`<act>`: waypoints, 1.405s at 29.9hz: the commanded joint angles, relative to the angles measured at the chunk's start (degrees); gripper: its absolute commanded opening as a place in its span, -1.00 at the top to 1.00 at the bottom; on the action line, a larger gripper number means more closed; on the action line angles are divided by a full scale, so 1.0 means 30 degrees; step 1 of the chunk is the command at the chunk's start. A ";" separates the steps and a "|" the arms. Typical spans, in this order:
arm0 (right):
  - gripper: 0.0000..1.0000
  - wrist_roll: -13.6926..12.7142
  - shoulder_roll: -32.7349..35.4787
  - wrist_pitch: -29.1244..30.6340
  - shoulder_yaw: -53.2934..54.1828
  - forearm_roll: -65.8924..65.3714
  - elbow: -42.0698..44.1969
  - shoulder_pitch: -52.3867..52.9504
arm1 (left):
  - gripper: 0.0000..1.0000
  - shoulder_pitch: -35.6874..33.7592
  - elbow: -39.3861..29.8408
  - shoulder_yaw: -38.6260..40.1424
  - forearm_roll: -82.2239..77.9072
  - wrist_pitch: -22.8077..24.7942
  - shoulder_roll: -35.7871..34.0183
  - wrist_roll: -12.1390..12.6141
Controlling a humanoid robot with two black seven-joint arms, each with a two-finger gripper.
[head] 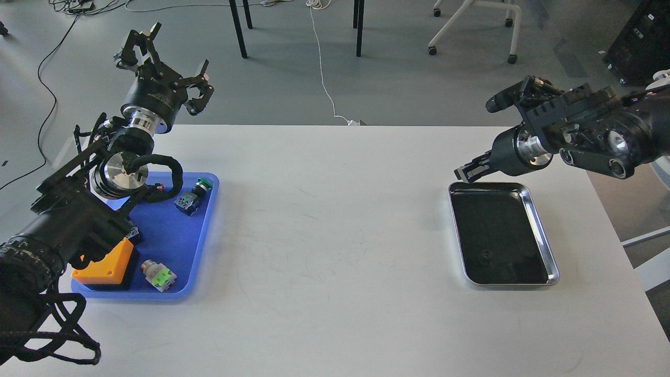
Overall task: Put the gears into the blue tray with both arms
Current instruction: 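Carry the black gear toward the table center and release it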
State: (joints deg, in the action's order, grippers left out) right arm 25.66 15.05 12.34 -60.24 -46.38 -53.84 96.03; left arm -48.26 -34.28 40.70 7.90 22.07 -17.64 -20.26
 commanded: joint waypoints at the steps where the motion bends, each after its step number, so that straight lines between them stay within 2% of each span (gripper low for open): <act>1: 0.64 0.0029 -0.1291 -0.0510 0.1182 -0.0009 -0.0394 0.0012 | -0.96 -0.0027 0.0002 -0.0004 -0.0027 -0.0005 -0.0038 0.0043; 13: 0.64 0.0779 -0.4927 -0.0833 0.4347 -0.0009 -0.0394 -0.1657 | -0.96 0.0061 0.0002 -0.0033 -0.0086 -0.0005 -0.0448 0.0072; 20: 0.63 0.0779 -0.5017 -0.1770 0.4378 -0.0213 -0.0219 -0.3033 | -0.96 0.0061 0.0002 -0.0033 -0.0086 -0.0063 -0.0448 0.0072; 42: 0.58 0.0779 -0.5017 -0.2005 0.4319 -0.0917 0.1714 -0.5877 | -0.96 0.0178 0.0002 -0.0033 -0.0086 -0.0122 -0.0448 0.0072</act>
State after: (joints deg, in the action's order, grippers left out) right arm 28.00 0.00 6.32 -47.31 -49.20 -49.95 79.05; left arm -47.73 -34.28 40.59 7.64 21.67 -18.98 -20.04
